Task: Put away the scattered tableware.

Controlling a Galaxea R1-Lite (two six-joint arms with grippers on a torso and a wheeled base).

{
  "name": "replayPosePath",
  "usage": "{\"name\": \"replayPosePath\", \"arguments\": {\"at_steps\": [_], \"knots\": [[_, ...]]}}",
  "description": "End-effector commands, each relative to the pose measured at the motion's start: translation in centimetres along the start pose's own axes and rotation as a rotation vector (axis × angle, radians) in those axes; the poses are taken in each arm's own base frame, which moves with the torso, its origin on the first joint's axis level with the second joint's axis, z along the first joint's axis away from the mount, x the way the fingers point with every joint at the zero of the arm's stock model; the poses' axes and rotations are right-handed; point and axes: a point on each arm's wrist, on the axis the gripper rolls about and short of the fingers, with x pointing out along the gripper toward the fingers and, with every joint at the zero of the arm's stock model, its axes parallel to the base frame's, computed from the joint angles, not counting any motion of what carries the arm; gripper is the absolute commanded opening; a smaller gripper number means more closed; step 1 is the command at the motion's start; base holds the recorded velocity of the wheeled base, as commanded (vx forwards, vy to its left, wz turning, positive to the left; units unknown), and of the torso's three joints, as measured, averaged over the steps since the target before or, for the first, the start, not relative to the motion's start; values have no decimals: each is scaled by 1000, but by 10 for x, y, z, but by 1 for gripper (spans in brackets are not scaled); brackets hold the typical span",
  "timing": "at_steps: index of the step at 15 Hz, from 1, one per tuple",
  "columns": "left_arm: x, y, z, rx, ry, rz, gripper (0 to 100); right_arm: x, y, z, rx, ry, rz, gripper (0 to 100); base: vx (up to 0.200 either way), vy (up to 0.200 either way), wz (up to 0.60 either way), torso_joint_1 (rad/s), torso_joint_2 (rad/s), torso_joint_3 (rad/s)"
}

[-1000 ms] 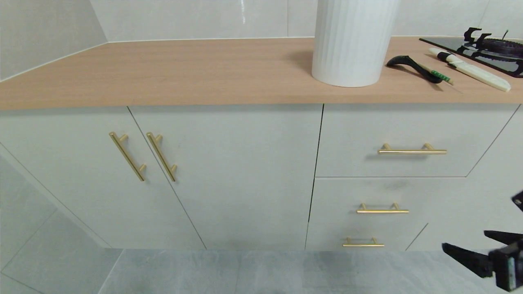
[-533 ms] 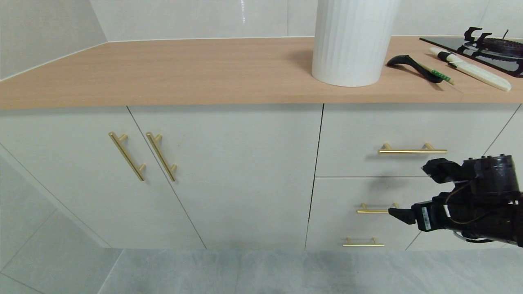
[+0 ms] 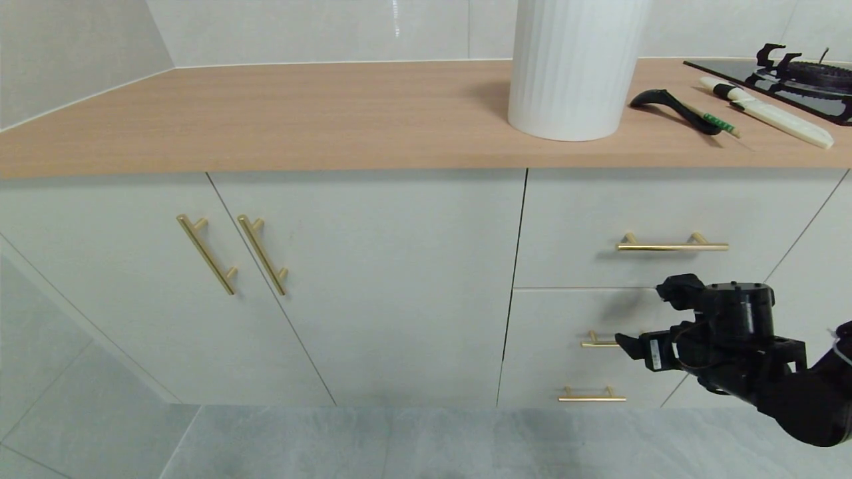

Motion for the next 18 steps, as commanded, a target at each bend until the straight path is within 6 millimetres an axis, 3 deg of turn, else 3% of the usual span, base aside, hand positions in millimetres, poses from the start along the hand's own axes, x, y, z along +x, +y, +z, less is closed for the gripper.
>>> {"name": "replayPosePath", "arguments": {"at_steps": [1, 18], "knots": [[0, 0, 0, 0, 1, 0, 100, 23, 3, -21, 13, 25, -43, 100, 0, 0, 0, 0, 0, 0], [0, 0, 0, 0, 1, 0, 100, 51, 7, -30, 101, -51, -58, 100, 0, 0, 0, 0, 0, 0]]}}
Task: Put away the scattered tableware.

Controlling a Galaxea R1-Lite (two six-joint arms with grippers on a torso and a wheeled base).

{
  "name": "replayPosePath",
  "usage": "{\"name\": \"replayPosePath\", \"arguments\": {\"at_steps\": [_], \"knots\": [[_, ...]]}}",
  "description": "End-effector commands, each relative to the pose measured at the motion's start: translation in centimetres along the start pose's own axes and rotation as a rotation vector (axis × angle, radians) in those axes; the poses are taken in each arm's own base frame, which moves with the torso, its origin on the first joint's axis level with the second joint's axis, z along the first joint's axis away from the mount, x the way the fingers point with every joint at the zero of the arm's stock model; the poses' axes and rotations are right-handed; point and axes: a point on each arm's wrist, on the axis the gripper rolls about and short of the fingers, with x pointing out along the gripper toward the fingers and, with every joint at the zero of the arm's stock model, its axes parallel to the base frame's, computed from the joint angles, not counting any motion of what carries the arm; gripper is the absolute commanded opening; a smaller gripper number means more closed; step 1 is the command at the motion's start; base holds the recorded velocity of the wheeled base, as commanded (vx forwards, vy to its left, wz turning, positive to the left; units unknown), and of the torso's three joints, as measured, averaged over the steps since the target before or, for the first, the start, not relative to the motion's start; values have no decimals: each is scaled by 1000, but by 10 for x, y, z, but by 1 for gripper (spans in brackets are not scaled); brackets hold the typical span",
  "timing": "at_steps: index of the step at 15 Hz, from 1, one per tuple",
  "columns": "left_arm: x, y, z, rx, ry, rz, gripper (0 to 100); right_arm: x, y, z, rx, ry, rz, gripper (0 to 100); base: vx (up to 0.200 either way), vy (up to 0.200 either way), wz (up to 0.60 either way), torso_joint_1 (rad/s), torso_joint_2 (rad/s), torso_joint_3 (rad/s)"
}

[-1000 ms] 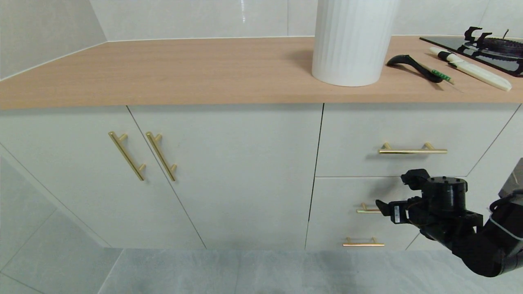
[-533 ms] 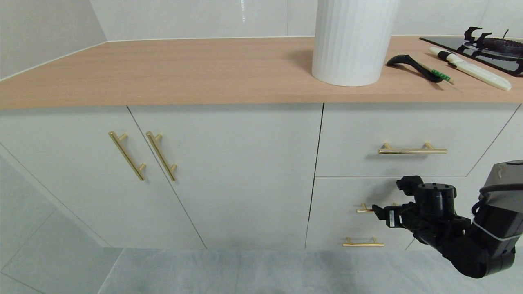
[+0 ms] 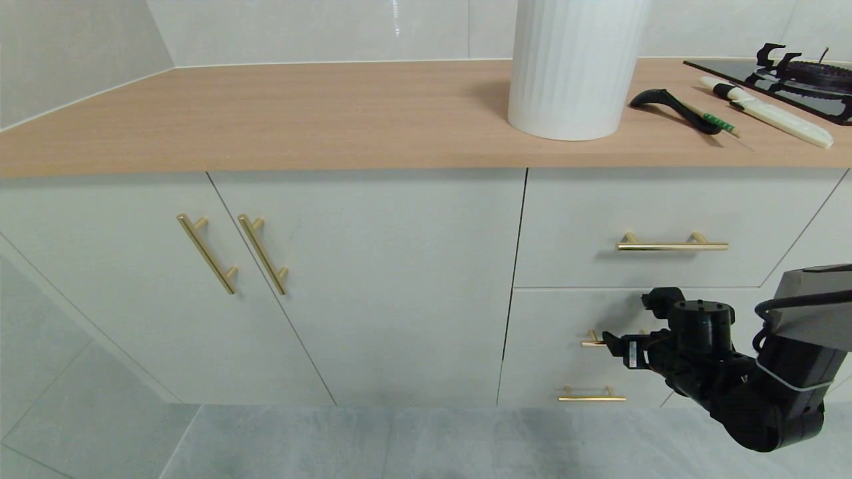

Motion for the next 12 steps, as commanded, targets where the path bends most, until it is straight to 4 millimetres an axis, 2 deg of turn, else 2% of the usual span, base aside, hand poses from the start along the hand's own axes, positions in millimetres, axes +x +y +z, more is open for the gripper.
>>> {"name": "replayPosePath", "arguments": {"at_steps": [1, 9, 11, 12], "knots": [[0, 0, 0, 0, 1, 0, 100, 1, 0, -5, -6, 16, 0, 100, 0, 0, 0, 0, 0, 0], [0, 0, 0, 0, 1, 0, 100, -6, -2, -9, -25, 78, -2, 100, 0, 0, 0, 0, 0, 0], [0, 0, 0, 0, 1, 0, 100, -17, -3, -5, -57, 89, 11, 100, 0, 0, 0, 0, 0, 0], [0, 0, 0, 0, 3, 0, 100, -32, -6, 3, -83, 97, 30, 100, 0, 0, 0, 0, 0, 0]]}}
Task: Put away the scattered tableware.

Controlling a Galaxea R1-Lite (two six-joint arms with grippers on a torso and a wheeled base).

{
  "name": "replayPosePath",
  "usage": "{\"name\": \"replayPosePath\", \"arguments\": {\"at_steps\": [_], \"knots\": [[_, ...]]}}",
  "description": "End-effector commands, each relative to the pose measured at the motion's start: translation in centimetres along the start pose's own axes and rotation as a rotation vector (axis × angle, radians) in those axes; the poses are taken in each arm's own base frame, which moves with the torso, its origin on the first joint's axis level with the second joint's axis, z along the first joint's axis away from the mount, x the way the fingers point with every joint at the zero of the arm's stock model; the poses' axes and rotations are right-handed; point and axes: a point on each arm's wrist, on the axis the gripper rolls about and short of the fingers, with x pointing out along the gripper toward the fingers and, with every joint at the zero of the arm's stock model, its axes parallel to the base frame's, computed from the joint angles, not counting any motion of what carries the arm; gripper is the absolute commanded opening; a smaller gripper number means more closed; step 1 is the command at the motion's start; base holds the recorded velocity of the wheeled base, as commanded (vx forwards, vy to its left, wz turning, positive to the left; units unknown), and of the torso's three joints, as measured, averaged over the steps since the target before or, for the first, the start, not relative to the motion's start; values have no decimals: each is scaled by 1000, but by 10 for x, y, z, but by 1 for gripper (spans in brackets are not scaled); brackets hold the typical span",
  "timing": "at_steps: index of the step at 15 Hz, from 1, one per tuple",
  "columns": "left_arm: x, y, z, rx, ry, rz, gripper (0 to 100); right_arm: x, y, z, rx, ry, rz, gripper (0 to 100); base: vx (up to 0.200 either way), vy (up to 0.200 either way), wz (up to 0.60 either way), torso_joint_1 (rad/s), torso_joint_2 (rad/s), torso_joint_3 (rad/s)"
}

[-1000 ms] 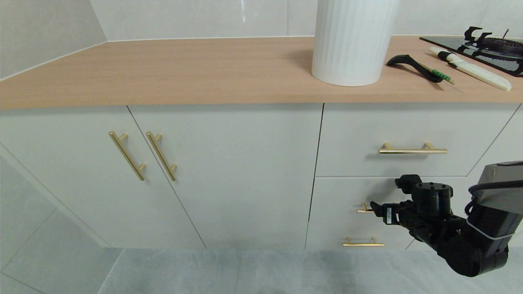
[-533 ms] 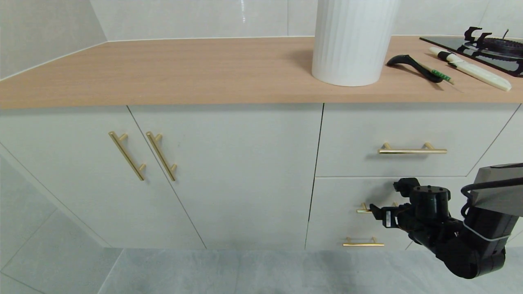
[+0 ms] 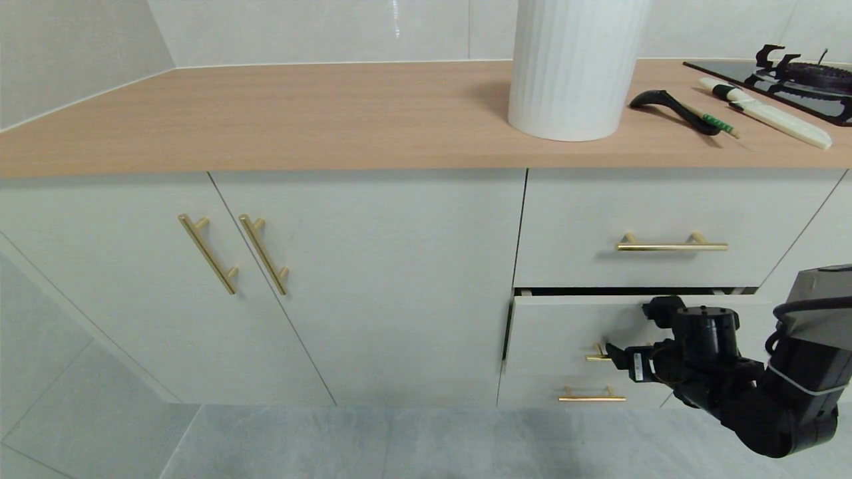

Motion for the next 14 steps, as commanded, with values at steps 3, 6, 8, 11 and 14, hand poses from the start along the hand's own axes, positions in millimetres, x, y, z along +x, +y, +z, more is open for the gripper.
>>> {"name": "replayPosePath", "arguments": {"at_steps": [3, 6, 8, 11, 14], "knots": [[0, 0, 0, 0, 1, 0, 100, -92, -11, 49, -61, -25, 95, 100, 0, 0, 0, 0, 0, 0], [0, 0, 0, 0, 1, 0, 100, -162, -15, 84, -74, -68, 131, 100, 0, 0, 0, 0, 0, 0], [0, 0, 0, 0, 1, 0, 100, -177, -14, 92, -73, -93, 147, 100, 0, 0, 0, 0, 0, 0], [0, 0, 0, 0, 1, 0, 100, -163, -9, 97, -22, -140, 152, 100, 0, 0, 0, 0, 0, 0], [0, 0, 0, 0, 1, 0, 100, -115, 4, 78, -15, -121, 117, 100, 0, 0, 0, 0, 0, 0]]}}
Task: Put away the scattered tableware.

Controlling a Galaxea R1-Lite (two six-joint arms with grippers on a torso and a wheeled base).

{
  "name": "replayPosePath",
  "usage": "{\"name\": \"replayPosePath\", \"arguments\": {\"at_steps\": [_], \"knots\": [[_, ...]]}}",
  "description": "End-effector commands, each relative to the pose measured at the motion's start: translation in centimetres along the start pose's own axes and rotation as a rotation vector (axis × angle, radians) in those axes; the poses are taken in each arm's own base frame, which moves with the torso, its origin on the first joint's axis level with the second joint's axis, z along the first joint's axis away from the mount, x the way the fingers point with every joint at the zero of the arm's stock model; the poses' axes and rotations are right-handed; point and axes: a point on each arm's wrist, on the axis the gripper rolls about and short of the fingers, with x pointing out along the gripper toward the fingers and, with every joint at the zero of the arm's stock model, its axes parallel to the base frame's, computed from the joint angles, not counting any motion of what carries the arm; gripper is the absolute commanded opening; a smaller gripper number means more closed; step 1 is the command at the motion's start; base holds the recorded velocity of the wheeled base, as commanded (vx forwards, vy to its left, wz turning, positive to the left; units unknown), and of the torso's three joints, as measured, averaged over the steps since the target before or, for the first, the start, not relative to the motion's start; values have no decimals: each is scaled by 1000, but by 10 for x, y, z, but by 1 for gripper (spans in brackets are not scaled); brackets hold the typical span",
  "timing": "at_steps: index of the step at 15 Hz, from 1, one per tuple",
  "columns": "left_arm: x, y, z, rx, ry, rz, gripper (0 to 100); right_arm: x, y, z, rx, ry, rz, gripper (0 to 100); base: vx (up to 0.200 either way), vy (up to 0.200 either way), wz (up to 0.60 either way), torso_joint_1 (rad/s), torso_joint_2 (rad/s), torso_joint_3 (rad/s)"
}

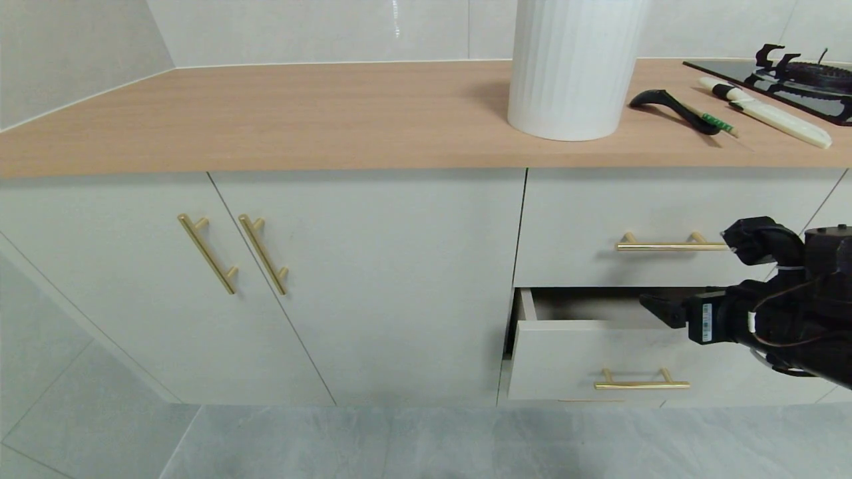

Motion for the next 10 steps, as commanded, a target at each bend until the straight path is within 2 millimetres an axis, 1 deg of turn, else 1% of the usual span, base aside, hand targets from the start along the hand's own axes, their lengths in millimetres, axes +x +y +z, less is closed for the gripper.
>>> {"name": "replayPosePath", "arguments": {"at_steps": [1, 3, 7, 10], "knots": [[0, 0, 0, 0, 1, 0, 100, 41, 7, -28, -5, 47, -64, 100, 0, 0, 0, 0, 0, 0], [0, 0, 0, 0, 1, 0, 100, 53, 8, -33, 9, 0, -105, 100, 0, 0, 0, 0, 0, 0], [0, 0, 0, 0, 1, 0, 100, 60, 11, -38, 30, 5, -99, 100, 0, 0, 0, 0, 0, 0], [0, 0, 0, 0, 1, 0, 100, 61, 11, -40, 29, 11, -99, 100, 0, 0, 0, 0, 0, 0]]}}
